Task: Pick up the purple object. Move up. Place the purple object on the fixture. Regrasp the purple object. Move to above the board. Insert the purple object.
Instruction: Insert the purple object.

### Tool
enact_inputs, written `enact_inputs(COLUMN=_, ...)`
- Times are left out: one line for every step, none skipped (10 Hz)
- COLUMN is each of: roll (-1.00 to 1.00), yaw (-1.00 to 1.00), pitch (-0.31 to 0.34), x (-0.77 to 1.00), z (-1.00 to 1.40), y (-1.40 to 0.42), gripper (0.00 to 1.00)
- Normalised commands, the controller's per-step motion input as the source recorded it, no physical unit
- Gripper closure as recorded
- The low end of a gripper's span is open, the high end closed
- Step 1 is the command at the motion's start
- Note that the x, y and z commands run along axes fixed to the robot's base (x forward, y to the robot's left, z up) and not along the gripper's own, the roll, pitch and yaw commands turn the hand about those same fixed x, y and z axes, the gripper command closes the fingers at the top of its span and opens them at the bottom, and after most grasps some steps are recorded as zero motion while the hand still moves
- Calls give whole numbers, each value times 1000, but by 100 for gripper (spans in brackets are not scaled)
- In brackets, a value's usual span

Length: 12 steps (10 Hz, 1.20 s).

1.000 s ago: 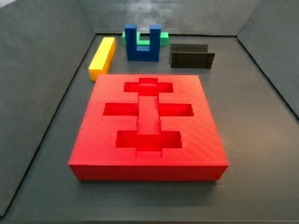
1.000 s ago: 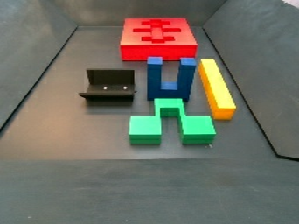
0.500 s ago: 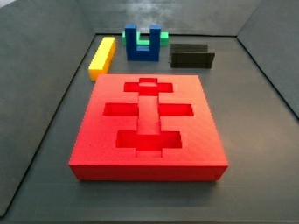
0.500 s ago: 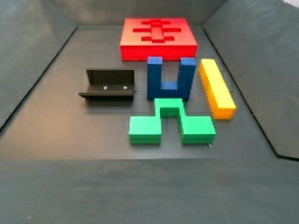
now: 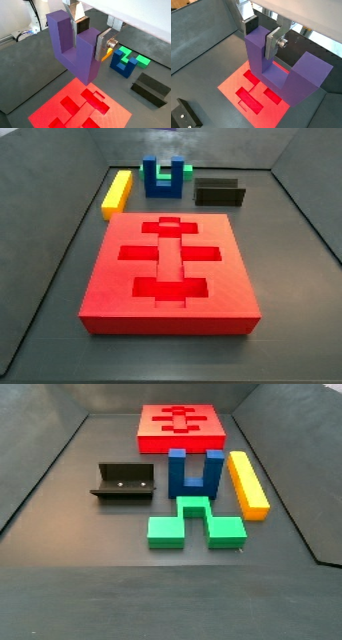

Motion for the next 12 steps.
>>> enact_inputs(roll=-27, yaw=0, pitch=0, x=0, z=-109, y=0, gripper=100)
enact_inputs(roll=-141, yaw=0, pitch=-100, x=171, z=-294, y=-17, gripper=100)
enact_inputs(roll=-177, yaw=0, pitch=-164, x=337, z=-371, y=-3, gripper=100)
enact_inputs(roll=-173, yaw=0, pitch=-201, x=374, z=-471, y=-34, gripper=100)
enact_inputs(roll=-133, yaw=0, pitch=-220, x=411, z=-583, y=-97, gripper=100)
enact_inputs(roll=-86, yaw=0, pitch=-234, x=374, z=-689, y=-131, gripper=100)
enact_inputs(roll=-13, yaw=0, pitch=-237, x=366, z=-766, y=-177, gripper=100)
enact_inputs(roll=4, yaw=0, pitch=-236, x=311, z=-783, y=-229, gripper=100)
enact_inputs(roll=74, yaw=0, pitch=-253, x=209, z=-714, y=-260, gripper=100)
enact_inputs(roll=136, yaw=0, pitch=-269, x=97, z=-637, y=-263, gripper=100)
enact_inputs(roll=269, yaw=0, pitch=-229, x=0, z=-534, y=-306, gripper=100)
enact_inputs(roll=390, yaw=83, pitch=-107, x=-14, z=-429, y=-406, gripper=100)
